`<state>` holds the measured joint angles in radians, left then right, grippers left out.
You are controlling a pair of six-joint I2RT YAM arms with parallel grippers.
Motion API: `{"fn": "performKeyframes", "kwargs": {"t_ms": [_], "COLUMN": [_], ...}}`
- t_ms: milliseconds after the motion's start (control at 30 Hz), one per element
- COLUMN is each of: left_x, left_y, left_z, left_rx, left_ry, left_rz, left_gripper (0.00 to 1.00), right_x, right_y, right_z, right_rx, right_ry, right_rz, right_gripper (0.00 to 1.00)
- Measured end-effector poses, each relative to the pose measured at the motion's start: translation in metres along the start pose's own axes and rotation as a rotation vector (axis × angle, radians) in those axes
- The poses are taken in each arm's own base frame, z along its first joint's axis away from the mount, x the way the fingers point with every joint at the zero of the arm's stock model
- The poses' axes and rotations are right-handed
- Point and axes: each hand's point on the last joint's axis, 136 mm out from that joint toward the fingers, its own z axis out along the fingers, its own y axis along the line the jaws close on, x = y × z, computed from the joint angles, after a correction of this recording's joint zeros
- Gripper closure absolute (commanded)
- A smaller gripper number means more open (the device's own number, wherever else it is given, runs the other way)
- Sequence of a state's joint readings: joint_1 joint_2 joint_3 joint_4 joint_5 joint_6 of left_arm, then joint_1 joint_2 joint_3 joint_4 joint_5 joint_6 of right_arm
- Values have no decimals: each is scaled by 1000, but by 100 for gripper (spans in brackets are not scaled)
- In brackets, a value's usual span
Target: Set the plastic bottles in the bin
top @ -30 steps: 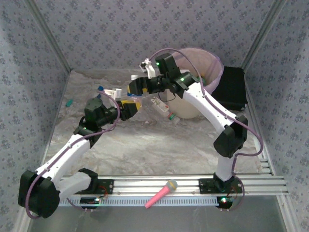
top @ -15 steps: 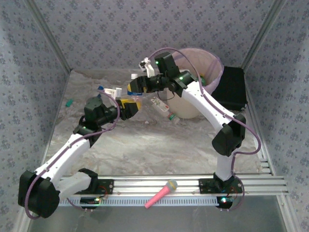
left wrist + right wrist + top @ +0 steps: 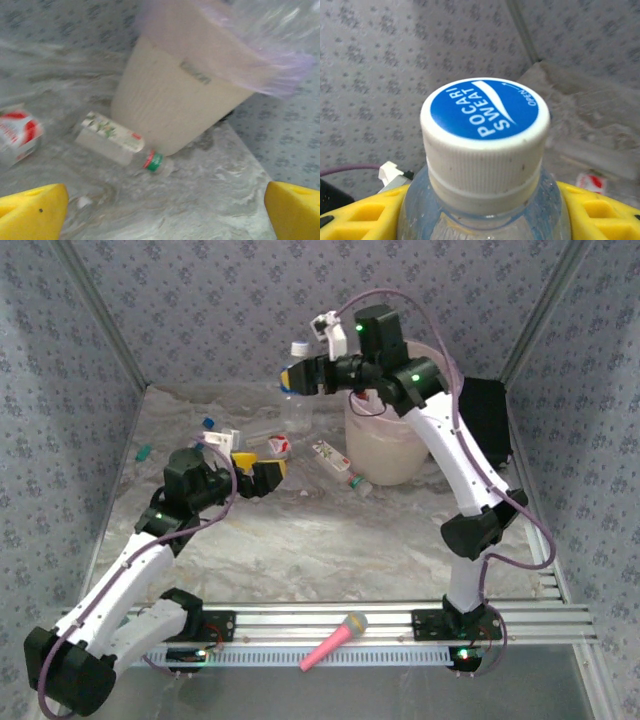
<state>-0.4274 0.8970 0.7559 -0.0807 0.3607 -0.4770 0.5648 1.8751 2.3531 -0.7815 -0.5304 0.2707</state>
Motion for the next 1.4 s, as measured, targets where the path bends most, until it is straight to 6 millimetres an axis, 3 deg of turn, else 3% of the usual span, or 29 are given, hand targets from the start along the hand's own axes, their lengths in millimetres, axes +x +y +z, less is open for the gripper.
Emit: {"fn": "performKeyframes", "kwargs": {"t_ms": [167, 233, 467, 600, 767, 1033, 1400], "left_x": [17, 28, 45, 49, 54, 59, 59], "left_y": [53, 71, 94, 104, 114, 119, 123], "left_z": [4, 4, -4, -10, -11, -9, -12], "left_rx": [-247, -322, -452, -518, -563, -582, -606], "left_ry": [110, 148, 183, 179, 187, 201, 198], "left_rz": [-154, -204, -274, -307, -333, -341, -351], "left_gripper": [1, 1, 1, 1, 1, 1, 1], "right_x": [-35, -45, -49, -35, -9, 49, 111], "right_y": [-31, -53, -149, -182, -205, -250, -281], "right_z": [-42, -58, -107, -116, -105, -92, -79], "right_rx": [168, 232, 459, 570, 657, 792, 814], "right_ry": [-94, -124, -156, -118, -19, 211, 448], "right_rz": [-67, -68, 29, 55, 52, 71, 125], "right_gripper": [61, 63, 65, 68, 69, 69, 68]}}
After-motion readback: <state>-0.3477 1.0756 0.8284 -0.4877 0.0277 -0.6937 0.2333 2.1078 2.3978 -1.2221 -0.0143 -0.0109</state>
